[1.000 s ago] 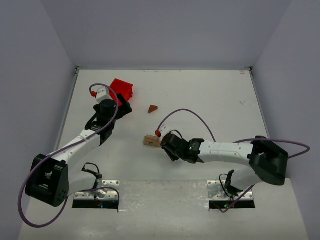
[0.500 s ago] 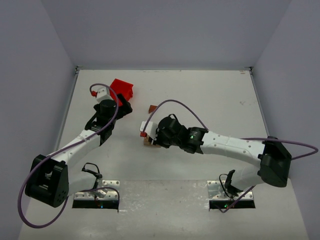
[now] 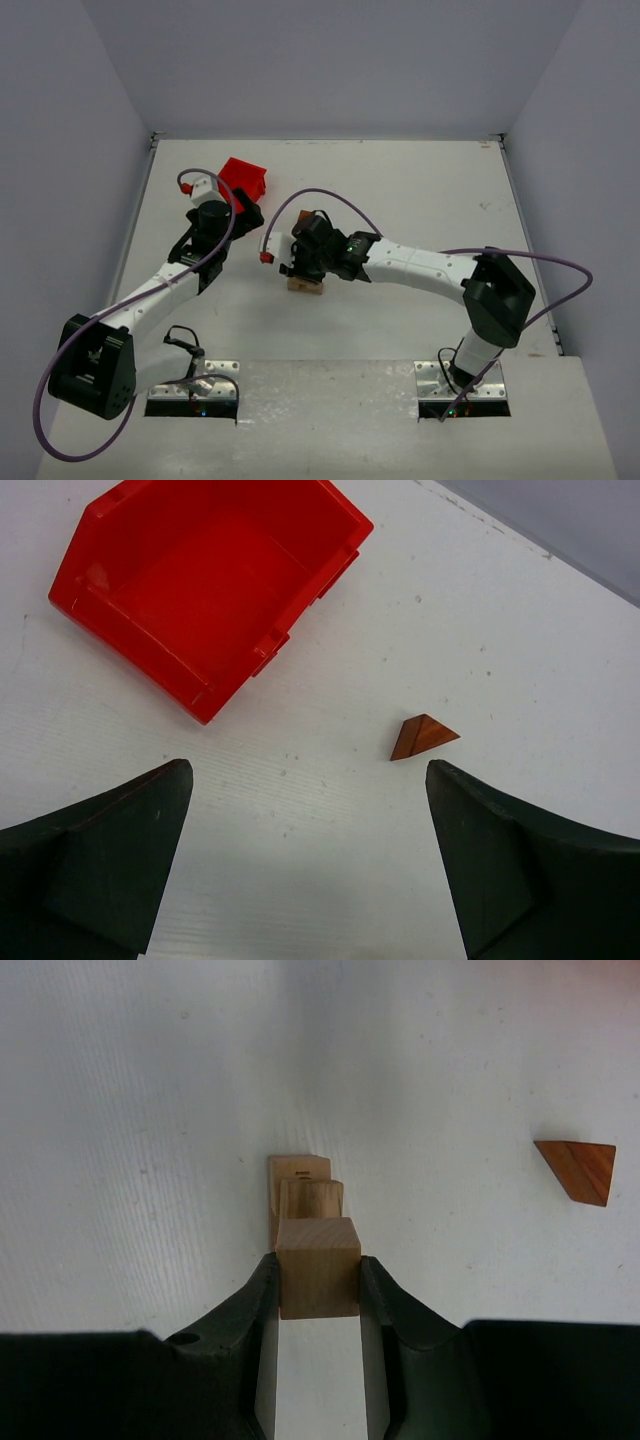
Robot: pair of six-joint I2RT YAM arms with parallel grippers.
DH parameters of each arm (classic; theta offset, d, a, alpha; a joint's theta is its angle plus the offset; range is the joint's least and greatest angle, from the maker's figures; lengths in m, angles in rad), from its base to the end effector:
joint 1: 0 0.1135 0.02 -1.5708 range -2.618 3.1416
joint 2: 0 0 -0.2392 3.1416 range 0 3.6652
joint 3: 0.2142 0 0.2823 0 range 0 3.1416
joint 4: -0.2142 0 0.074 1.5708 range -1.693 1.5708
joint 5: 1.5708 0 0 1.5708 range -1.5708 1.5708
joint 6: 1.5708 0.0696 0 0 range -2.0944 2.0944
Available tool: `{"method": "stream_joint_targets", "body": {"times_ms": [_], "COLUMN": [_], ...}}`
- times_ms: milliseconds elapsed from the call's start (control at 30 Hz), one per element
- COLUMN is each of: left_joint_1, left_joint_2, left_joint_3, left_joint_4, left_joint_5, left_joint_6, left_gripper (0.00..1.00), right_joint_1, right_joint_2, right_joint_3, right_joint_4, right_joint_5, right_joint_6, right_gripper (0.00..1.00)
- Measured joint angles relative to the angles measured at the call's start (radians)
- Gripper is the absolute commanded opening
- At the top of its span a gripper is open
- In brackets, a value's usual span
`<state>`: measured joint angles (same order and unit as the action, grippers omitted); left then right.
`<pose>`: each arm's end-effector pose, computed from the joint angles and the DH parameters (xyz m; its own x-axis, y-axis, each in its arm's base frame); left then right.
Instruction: Build the wood block tower
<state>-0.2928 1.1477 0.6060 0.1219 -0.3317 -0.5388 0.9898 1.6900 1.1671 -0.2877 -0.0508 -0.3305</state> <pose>0.3098 -0.0697 0.1838 -0.3289 -0.4075 -0.8519 -0.2104 0.9110 -0.3546 0.2255 0.3499 0.1612 -0.0991 -0.7414 -0.6637 -0.9369 0.2942 -0.1888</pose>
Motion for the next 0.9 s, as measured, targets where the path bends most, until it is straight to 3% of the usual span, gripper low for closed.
{"method": "stream_joint_targets", "body": {"times_ms": [900], "left_joint_1": [0.000], "left_joint_2": [0.000], "left_joint_3": [0.000], "left_joint_4": [0.010], "left_joint_5": [0.000], "left_joint_6": [0.000], "left_gripper": [1.00], "right_joint_1": [-0.020], "right_joint_2": [0.090], "right_joint_3": [0.069], "right_joint_4": [-0.093], "right_joint_5": [-0.013], "right_joint_6": [0.001], "right_gripper": [0.21]}}
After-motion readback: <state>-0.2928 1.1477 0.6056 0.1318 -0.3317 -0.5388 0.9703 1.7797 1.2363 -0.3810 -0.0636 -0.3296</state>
